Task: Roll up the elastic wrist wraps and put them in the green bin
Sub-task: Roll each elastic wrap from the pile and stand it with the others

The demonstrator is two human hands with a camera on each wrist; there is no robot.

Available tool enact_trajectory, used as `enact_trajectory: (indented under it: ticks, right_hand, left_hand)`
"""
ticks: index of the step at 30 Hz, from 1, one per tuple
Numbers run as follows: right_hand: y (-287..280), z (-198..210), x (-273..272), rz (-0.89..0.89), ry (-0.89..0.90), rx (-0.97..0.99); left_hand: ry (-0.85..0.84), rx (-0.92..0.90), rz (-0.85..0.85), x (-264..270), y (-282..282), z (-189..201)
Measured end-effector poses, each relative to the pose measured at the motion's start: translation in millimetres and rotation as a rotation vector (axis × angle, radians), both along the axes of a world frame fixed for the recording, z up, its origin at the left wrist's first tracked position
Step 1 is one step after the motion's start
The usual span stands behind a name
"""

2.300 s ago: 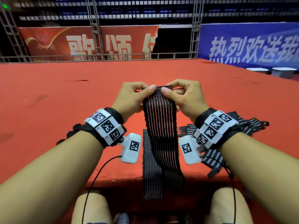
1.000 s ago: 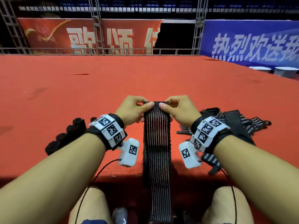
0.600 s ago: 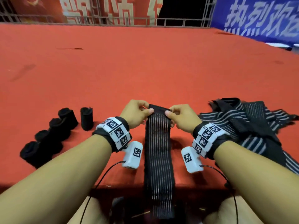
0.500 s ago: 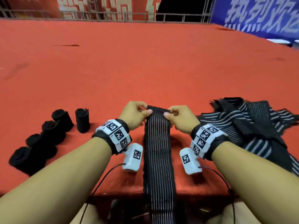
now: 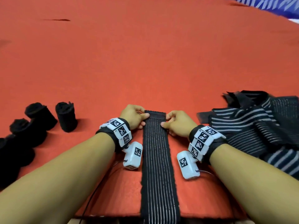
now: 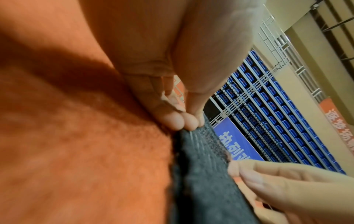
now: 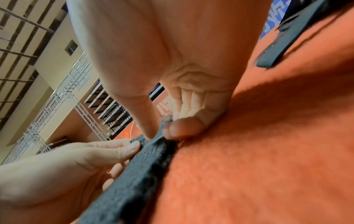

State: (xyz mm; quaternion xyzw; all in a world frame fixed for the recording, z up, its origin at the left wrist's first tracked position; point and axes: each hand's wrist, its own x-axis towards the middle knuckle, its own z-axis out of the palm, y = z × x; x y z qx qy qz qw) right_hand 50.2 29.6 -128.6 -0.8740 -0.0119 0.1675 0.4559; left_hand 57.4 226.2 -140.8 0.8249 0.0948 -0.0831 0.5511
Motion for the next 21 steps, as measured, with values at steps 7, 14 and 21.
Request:
enact_trajectory:
  ticks: [7,14,21]
  right_hand:
    - [-2.1,-2.2,2.0,0.031,0.017,-0.063]
    - [-4.6,-4.1,-2.5,0.032,0.007,-0.019]
    - [-8.2,11.5,-38.9,-0.043,0.14,0.068]
  left_hand:
    - [0.031,0.031,0.009,11.0,-0.3,-8.2]
    - [0.052,0.081,0.028,11.1,-4.8,-4.5]
    - [0.096,0.116,0.061,-40.7,-6.1,16.8]
